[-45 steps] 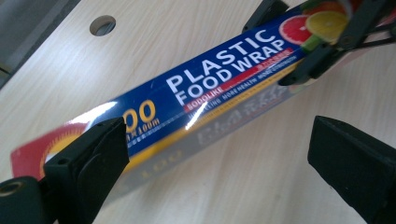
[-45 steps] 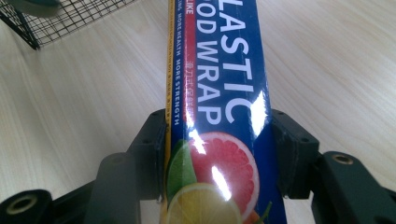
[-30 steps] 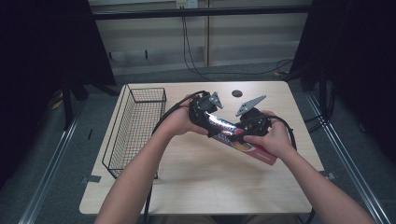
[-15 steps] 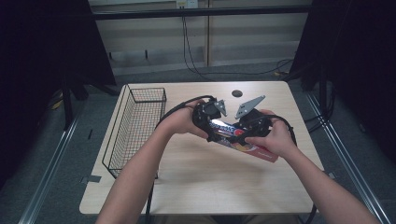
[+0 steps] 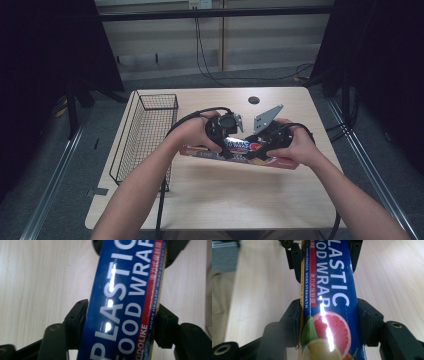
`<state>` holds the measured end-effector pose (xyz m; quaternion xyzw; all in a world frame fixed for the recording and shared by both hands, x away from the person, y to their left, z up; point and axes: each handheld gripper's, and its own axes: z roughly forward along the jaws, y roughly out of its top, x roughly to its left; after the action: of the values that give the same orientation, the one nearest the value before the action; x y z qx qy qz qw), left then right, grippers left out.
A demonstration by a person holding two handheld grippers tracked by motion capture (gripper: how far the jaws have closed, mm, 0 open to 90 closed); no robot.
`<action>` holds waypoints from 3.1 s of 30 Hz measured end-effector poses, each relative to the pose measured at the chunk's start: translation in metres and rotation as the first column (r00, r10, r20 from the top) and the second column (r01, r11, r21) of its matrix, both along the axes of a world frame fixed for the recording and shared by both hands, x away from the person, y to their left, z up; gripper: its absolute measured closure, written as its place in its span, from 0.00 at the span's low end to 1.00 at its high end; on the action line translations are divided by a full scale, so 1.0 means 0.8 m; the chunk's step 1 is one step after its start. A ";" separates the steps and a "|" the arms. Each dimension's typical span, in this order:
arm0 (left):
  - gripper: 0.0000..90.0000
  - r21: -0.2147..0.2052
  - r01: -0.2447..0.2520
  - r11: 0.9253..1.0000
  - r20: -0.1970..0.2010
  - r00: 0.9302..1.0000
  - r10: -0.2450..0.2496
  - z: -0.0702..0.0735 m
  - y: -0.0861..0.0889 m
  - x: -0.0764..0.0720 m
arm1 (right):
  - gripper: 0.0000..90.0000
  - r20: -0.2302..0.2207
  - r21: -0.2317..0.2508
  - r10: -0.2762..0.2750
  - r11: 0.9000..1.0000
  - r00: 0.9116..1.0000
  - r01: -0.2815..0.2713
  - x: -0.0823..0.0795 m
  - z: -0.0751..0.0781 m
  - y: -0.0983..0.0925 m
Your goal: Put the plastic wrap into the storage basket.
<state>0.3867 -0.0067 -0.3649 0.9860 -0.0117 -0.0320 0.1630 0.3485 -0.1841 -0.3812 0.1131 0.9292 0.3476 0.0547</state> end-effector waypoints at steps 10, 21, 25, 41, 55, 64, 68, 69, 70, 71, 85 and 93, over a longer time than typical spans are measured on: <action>0.48 0.001 -0.087 0.996 -0.006 0.996 0.087 0.010 -0.003 -0.018 | 0.41 -0.094 0.056 0.045 0.998 0.995 -0.040 0.012 0.003 -0.008; 0.48 0.002 -0.219 0.976 -0.009 0.976 0.219 0.008 0.024 -0.015 | 0.19 -0.052 0.058 -0.132 0.989 0.990 0.135 0.022 0.012 -0.024; 0.48 0.003 -0.287 0.958 -0.015 0.958 0.287 0.009 0.038 -0.011 | 0.14 -0.038 0.077 -0.200 0.976 0.979 0.202 0.026 0.017 -0.033; 0.49 0.014 -0.449 0.893 -0.020 0.893 0.449 0.019 0.082 0.000 | 0.06 -0.018 0.091 -0.332 0.939 0.943 0.332 0.025 0.018 -0.046; 0.49 0.016 -0.566 0.824 -0.017 0.824 0.566 0.028 0.119 0.010 | 0.07 0.014 0.089 -0.367 0.927 0.930 0.364 0.018 0.011 -0.041; 0.49 -0.011 -0.661 0.751 -0.019 0.751 0.660 0.028 0.142 0.010 | 0.07 -0.008 0.098 -0.361 0.928 0.933 0.360 0.016 0.010 -0.040; 0.49 -0.011 -0.689 0.725 -0.017 0.725 0.689 0.028 0.149 0.009 | 0.07 -0.008 0.089 -0.355 0.931 0.935 0.354 0.015 0.008 -0.035; 0.49 -0.018 -0.701 0.713 -0.015 0.713 0.701 0.027 0.152 0.009 | 0.06 -0.011 0.089 -0.357 0.930 0.934 0.356 0.014 0.008 -0.034; 0.49 -0.007 -0.709 0.705 -0.016 0.705 0.709 0.028 0.155 0.010 | 0.06 -0.005 0.092 -0.361 0.929 0.933 0.360 0.014 0.008 -0.033; 0.49 -0.007 -0.709 0.705 -0.016 0.705 0.709 0.028 0.155 0.010 | 0.06 -0.005 0.092 -0.361 0.929 0.933 0.360 0.014 0.008 -0.033; 0.49 -0.054 -0.825 0.562 -0.016 0.564 0.826 0.025 0.195 0.008 | 0.07 0.002 0.077 -0.390 0.918 0.921 0.389 0.010 0.000 -0.027; 0.49 -0.053 -0.866 0.496 0.006 0.497 0.868 0.029 0.220 0.005 | 0.07 -0.005 0.069 -0.406 0.911 0.914 0.406 0.005 -0.006 -0.030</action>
<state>0.3907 0.1692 -0.3417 0.8556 0.4809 0.0700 0.1781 0.3522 -0.2083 -0.3862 0.3038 0.8727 0.3607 0.1261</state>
